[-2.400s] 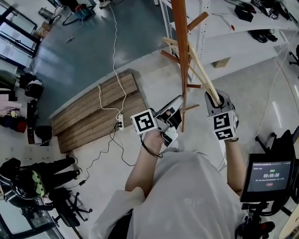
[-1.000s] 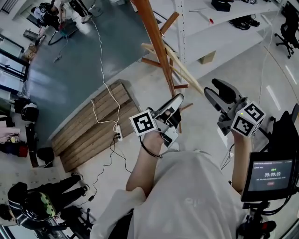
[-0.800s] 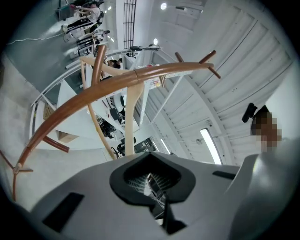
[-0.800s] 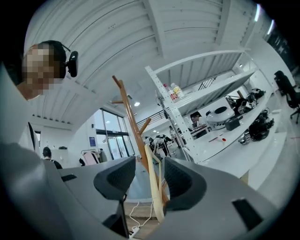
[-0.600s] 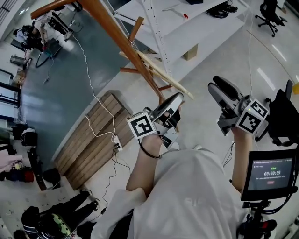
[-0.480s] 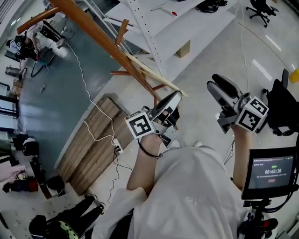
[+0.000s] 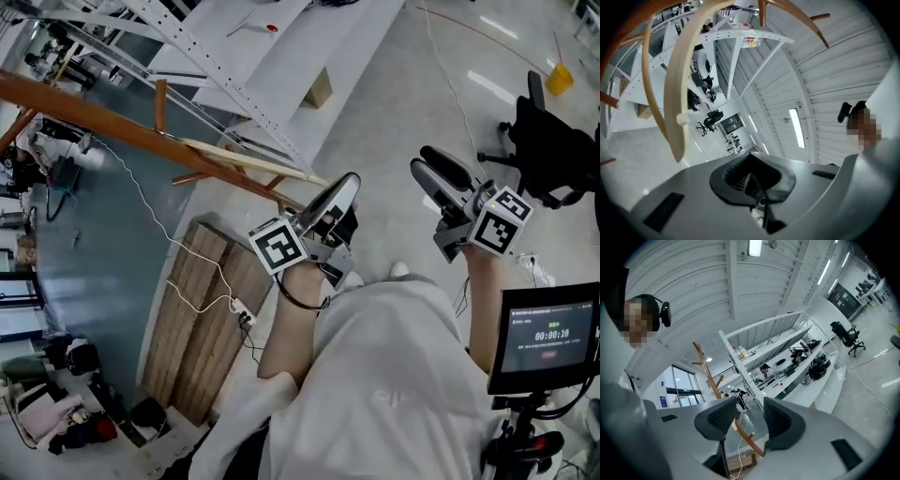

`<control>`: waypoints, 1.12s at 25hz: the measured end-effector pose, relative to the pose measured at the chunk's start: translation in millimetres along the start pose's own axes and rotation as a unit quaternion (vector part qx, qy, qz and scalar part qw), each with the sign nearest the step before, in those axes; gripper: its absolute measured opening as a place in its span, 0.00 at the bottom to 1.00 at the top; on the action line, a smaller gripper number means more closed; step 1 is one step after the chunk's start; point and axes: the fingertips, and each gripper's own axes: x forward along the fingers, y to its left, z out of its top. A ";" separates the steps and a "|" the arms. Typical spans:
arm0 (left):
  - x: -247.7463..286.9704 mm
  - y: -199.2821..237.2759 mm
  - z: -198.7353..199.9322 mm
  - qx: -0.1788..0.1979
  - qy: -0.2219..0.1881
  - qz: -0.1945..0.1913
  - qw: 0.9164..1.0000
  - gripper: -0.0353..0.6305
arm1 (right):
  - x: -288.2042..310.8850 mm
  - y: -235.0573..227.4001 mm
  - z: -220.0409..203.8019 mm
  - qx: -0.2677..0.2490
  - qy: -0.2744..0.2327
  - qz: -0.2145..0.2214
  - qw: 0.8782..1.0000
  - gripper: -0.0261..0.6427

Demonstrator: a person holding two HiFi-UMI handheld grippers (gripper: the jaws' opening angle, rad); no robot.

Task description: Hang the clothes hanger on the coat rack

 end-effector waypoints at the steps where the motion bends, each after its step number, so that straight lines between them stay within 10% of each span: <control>1: 5.0 -0.2 -4.0 -0.001 0.007 -0.002 1.000 0.06 | -6.3 -4.0 0.0 0.002 -0.004 -0.008 1.000 0.33; 28: 38.3 17.2 -38.3 -0.023 0.069 -0.008 0.997 0.06 | -53.8 -44.2 -1.1 0.028 -0.056 -0.103 0.993 0.32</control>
